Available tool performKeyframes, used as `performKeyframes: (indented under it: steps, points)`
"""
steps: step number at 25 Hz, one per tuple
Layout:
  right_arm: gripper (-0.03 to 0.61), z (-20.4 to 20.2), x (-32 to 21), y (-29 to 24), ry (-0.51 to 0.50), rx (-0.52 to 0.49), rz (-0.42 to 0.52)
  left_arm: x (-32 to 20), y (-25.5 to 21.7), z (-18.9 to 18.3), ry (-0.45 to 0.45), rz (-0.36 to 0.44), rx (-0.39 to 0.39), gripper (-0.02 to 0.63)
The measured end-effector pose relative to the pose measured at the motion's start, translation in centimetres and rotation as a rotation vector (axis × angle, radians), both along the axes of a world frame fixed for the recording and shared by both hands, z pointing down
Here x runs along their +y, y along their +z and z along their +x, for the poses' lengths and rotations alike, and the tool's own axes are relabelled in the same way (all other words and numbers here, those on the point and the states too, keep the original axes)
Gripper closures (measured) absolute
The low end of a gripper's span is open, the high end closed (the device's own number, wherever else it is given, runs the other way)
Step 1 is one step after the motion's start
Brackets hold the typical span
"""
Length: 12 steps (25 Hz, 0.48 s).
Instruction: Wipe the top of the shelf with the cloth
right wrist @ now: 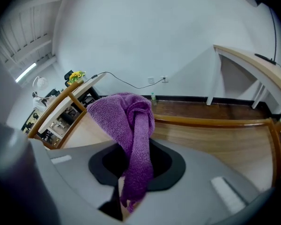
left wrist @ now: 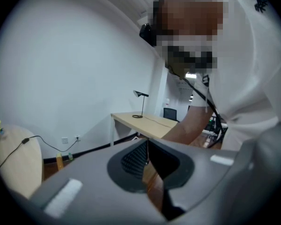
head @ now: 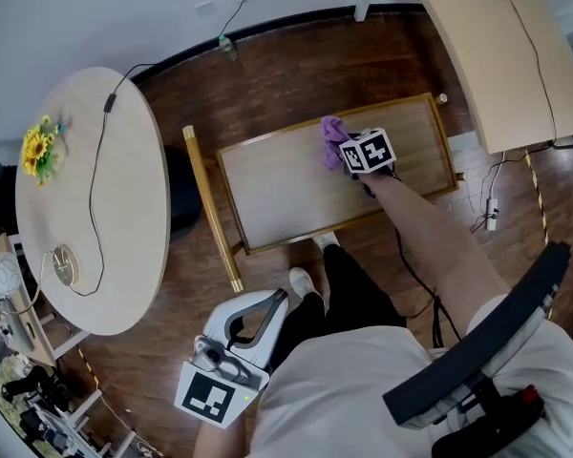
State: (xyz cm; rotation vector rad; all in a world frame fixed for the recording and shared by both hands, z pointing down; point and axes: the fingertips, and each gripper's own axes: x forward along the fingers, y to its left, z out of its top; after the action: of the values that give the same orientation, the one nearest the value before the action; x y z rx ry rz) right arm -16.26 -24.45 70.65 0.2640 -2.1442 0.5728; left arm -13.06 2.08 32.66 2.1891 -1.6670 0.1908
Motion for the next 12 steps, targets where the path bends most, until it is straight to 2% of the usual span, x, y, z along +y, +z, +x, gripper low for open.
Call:
performKeyframes:
  steps: [12]
  points:
    - [0.5,14.6,-11.6,0.8,0.136,0.12,0.088,-5.7,0.2,3.9,0.115,-0.003,0.005,0.588]
